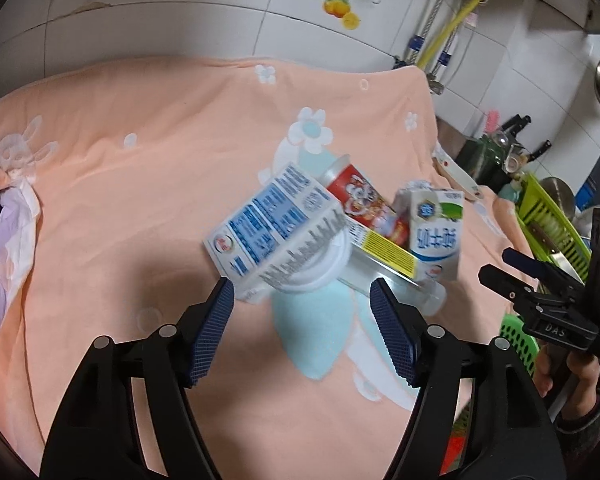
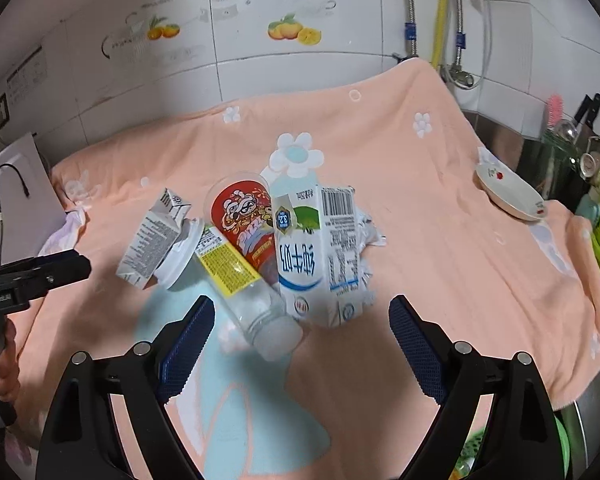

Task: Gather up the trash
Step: 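Grasp the blue-white milk carton with left tool while right tool grasps the white carton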

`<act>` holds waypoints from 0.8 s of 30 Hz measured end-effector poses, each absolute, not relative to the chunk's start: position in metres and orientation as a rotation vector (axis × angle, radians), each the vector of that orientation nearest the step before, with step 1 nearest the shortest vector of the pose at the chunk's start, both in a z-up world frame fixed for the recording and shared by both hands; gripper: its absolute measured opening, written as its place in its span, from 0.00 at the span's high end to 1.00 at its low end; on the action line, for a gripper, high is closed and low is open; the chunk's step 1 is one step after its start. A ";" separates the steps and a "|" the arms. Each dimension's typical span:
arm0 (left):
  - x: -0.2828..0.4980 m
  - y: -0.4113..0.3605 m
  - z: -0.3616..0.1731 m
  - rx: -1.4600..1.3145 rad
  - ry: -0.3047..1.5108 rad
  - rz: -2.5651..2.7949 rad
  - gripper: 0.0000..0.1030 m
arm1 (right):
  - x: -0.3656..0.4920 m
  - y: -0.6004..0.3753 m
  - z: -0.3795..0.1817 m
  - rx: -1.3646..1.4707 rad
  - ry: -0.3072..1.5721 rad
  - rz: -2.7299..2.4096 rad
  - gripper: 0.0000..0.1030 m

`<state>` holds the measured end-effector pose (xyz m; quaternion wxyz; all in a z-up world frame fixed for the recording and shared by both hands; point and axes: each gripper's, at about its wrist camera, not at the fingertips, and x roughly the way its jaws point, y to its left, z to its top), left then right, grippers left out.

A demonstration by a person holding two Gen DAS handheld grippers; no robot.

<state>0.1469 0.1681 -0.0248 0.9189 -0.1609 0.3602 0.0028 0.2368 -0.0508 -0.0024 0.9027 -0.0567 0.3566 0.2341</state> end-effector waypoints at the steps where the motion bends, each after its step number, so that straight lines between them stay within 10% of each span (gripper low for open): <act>1: 0.150 0.169 -0.026 -0.330 0.743 0.002 0.31 | 0.241 -0.049 -0.004 -0.124 0.740 0.482 0.16; 24: 0.240 0.187 -0.057 -0.144 0.813 -0.254 0.09 | 0.327 -0.048 -0.041 -0.106 0.878 0.574 0.26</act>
